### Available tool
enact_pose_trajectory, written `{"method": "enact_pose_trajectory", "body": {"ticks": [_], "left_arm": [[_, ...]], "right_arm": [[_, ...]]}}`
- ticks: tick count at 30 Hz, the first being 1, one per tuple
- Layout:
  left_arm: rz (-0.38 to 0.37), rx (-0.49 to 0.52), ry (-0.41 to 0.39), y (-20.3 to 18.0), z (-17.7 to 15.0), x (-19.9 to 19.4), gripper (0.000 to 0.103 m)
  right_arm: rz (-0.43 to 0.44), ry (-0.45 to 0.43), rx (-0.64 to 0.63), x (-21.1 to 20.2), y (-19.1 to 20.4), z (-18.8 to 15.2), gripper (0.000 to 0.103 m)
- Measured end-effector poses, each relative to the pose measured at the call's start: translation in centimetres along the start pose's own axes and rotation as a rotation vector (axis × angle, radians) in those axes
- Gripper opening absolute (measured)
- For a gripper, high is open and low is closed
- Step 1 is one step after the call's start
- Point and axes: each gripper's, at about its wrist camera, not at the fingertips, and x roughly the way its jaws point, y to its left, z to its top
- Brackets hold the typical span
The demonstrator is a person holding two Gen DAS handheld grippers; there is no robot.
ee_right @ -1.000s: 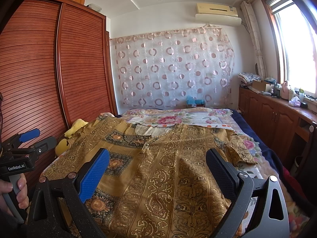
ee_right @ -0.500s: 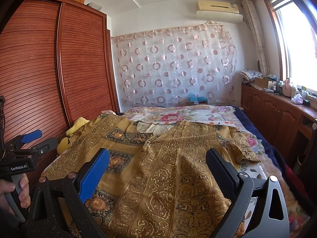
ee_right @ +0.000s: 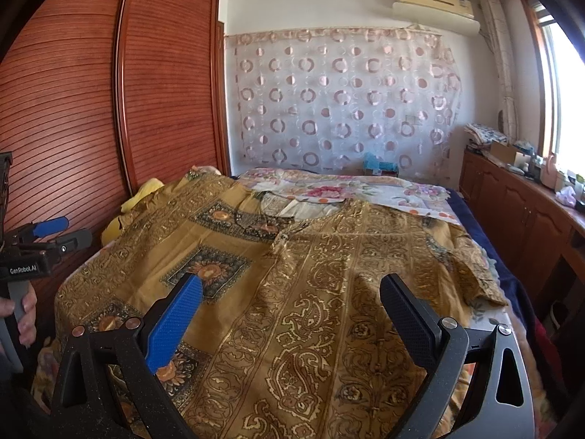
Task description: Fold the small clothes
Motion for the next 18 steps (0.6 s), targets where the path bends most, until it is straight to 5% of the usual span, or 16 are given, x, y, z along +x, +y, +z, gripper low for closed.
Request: {"method": "enact_pose_trajectory", "body": {"ticks": [18], "left_arm": [[0.106, -0.002, 0.097, 10.4, 1.6, 5.5, 0.103]], "right_arm": [[0.109, 0.101, -0.087, 5.9, 0.3, 1.1, 0.098]]}}
